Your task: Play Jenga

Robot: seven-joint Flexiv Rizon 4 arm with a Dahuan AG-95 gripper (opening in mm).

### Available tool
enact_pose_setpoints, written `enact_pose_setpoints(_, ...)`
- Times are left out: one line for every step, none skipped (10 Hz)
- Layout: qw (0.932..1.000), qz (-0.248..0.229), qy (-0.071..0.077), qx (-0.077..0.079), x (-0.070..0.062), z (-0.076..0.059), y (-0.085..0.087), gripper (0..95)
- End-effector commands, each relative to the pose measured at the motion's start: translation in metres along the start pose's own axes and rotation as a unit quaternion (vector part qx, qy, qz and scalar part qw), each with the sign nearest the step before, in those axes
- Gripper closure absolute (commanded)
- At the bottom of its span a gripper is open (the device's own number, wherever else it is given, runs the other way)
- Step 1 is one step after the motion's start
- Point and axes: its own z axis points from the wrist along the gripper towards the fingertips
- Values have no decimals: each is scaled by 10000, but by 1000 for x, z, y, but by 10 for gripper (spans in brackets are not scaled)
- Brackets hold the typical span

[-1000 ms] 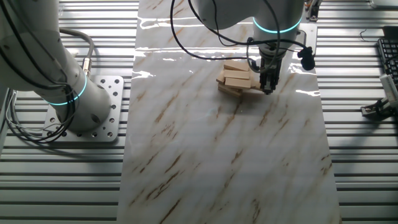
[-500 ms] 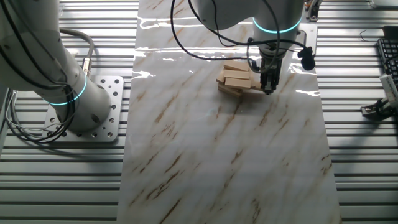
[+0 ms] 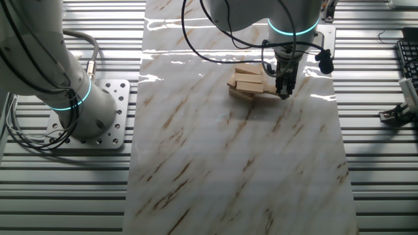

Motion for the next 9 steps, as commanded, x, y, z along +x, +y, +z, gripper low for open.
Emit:
enact_pose_setpoints(10000,0,-7,-2,0,0,0,950)
enact_pose_setpoints(10000,2,-8,-3,-1,0,0,950)
enact_pose_setpoints(10000,0,-12,-4,-2,0,0,950)
enact_pose_setpoints(10000,1,-26,-6,-2,1,0,950)
enact_pose_setpoints(10000,2,-29,-7,-3,1,0,950)
enact_pose_setpoints(10000,3,-27,-7,-4,2,0,950)
enact_pose_setpoints(10000,3,-28,-8,-5,2,0,950)
enact_pose_setpoints(10000,2,-24,-4,-6,3,0,950)
enact_pose_setpoints(10000,3,-23,-7,-8,4,1,950)
